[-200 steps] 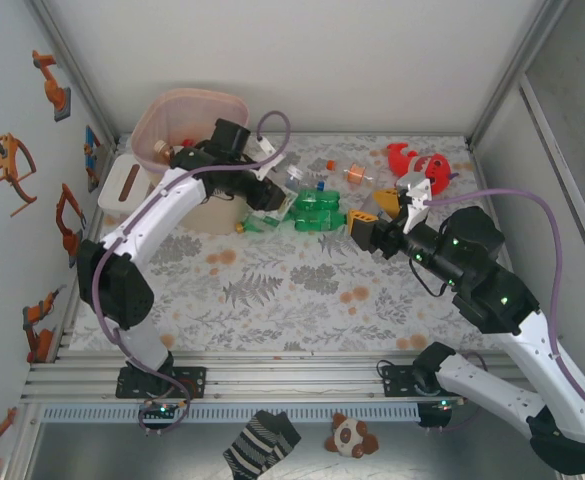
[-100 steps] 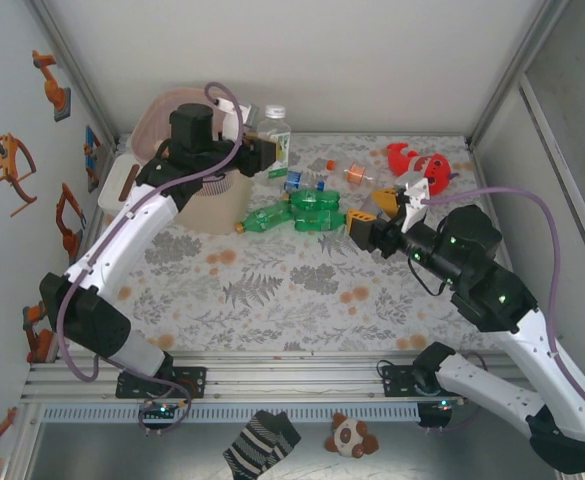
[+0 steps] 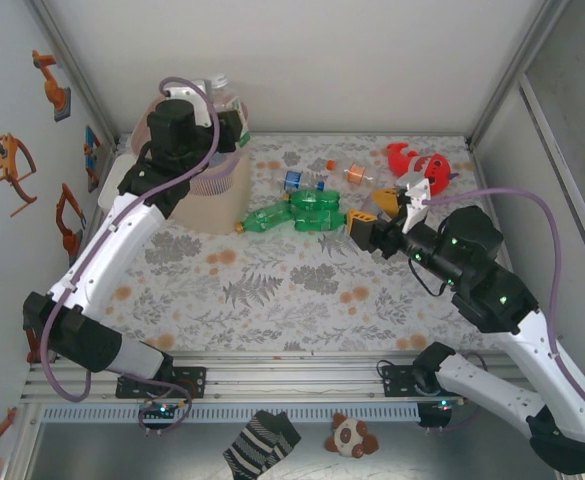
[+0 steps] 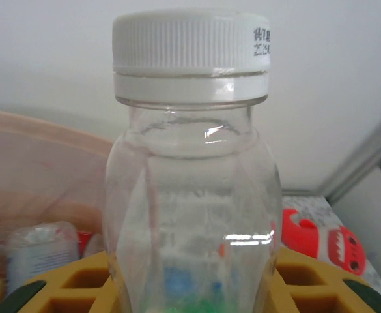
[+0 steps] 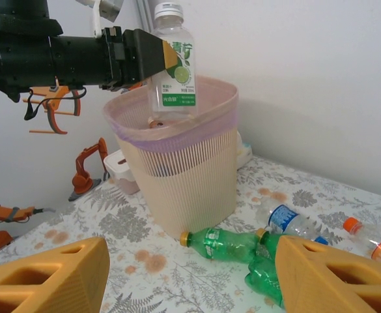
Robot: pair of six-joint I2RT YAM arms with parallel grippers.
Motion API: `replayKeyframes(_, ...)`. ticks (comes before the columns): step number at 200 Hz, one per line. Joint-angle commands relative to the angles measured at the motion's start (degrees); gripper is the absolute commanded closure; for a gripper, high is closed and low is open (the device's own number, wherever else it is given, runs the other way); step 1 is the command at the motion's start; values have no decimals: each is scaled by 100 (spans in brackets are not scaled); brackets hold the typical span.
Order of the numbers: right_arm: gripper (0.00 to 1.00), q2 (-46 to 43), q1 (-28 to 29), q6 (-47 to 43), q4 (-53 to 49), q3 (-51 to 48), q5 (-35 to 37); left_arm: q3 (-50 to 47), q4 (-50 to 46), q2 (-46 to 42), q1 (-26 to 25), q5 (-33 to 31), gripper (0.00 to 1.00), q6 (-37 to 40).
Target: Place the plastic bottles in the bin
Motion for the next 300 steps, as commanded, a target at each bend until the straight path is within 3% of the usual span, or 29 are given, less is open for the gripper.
replayKeyframes(1,33,-82,44,7,193,-88,30,212,168,-165,104,-851,81,-482)
replayKeyframes(33,33,-103,44,11,194,-123,39,578,-183,39,212,-1447,88,-1010)
replayKeyframes(65,33,-122,44,6,199,-154,39,1197,-1228,437,409,-2062,92,-2308)
replayKeyframes(87,33,-136,44,0,186,-168,52,1606,-1924,736,595,-2113,92,-3072)
replayKeyframes(116,33,-170,44,-4,171,-176,75,2288,-2828,1199,721,-2577,92,-3509)
replayKeyframes(150,33,-178,44,-4,159,-185,90,3254,-3899,1980,985,-2492,92,-3955)
replayKeyframes(172,33,-180,44,5,159,-203,101,3509,-4015,2332,1056,-2467,92,-3968)
replayKeyframes(205,33,-202,44,-4,99,-177,109,3928,-4328,2825,1114,-2959,92,-3995)
replayKeyframes(300,33,-300,44,26,-2,-170,179,4314,-4033,3868,1393,-1776,94,-4444)
